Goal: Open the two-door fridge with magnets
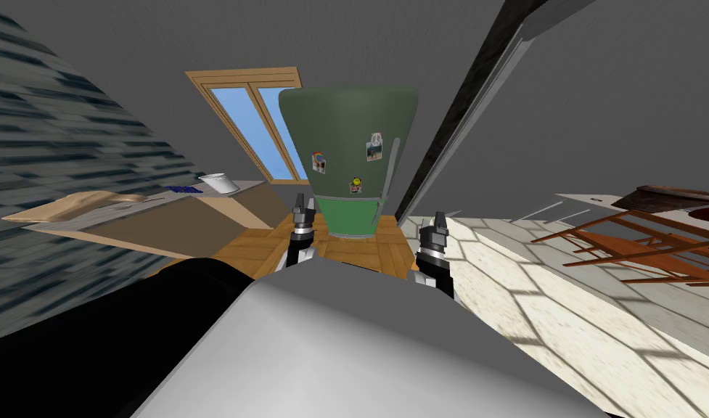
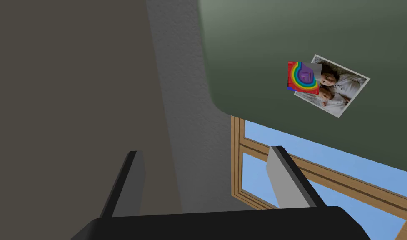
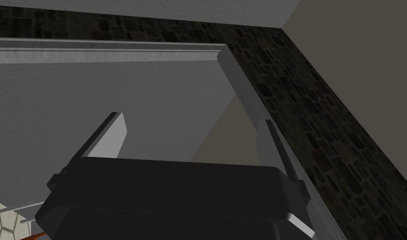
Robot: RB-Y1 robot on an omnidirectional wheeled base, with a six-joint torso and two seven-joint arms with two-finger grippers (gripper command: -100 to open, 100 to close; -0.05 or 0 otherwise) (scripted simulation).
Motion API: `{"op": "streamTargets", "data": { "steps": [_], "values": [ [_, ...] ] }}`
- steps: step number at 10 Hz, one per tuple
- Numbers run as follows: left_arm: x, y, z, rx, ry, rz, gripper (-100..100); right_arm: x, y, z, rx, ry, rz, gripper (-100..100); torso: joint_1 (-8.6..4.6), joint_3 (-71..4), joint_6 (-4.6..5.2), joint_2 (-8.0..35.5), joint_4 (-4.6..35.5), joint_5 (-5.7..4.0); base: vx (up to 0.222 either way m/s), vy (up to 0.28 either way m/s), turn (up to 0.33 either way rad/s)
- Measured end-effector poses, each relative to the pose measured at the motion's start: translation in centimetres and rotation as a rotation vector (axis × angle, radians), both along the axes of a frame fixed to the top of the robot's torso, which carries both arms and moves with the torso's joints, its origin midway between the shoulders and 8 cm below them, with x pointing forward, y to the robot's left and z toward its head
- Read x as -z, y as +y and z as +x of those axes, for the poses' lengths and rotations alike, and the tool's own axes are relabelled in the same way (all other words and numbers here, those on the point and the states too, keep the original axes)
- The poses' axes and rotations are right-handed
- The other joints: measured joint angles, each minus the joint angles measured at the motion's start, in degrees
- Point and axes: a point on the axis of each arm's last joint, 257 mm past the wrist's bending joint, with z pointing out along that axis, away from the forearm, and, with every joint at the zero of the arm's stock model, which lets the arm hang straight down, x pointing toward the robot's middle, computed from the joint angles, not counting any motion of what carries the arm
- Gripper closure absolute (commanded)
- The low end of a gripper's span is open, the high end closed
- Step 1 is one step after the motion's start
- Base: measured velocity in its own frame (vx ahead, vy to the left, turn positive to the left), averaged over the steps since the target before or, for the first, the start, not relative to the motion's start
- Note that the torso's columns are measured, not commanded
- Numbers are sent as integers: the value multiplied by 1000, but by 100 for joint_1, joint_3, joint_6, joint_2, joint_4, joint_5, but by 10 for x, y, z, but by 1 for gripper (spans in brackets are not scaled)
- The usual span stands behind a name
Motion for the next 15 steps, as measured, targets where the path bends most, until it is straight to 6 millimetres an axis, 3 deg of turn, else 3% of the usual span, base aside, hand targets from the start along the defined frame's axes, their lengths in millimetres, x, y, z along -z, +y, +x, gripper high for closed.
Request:
{"op": "streamTargets", "data": {
  "steps": [2, 9, 10, 12, 15],
  "values": [
    [0, 0, 0, 0, 0, 0, 0, 0, 0, 0, 0, 0, 0, 0, 0, -1200, 0, 597, 600, 0, 0, 0, 0],
    [0, 0, 0, 0, 0, 0, 0, 0, 0, 0, 0, 0, 0, 0, 0, -7073, 0, 3539, 3537, 0, 0, 0, 0],
    [0, 0, 0, 0, 0, 0, -100, 0, 0, 0, 0, 0, 0, 0, 0, -7919, 0, 3962, 3960, 0, 35, -26, 3],
    [2, -4, 2, 19, 9, 34, -100, 0, 0, 0, 0, 0, 0, 0, -18, -8434, 0, 4194, 4201, -5, 64, -80, 11],
    [11, -5, 7, 46, 26, 83, -100, 0, 0, 0, 0, 1, 0, 0, -15, -8471, 0, 4204, 4222, -4, 148, -154, 16]
  ]
}}
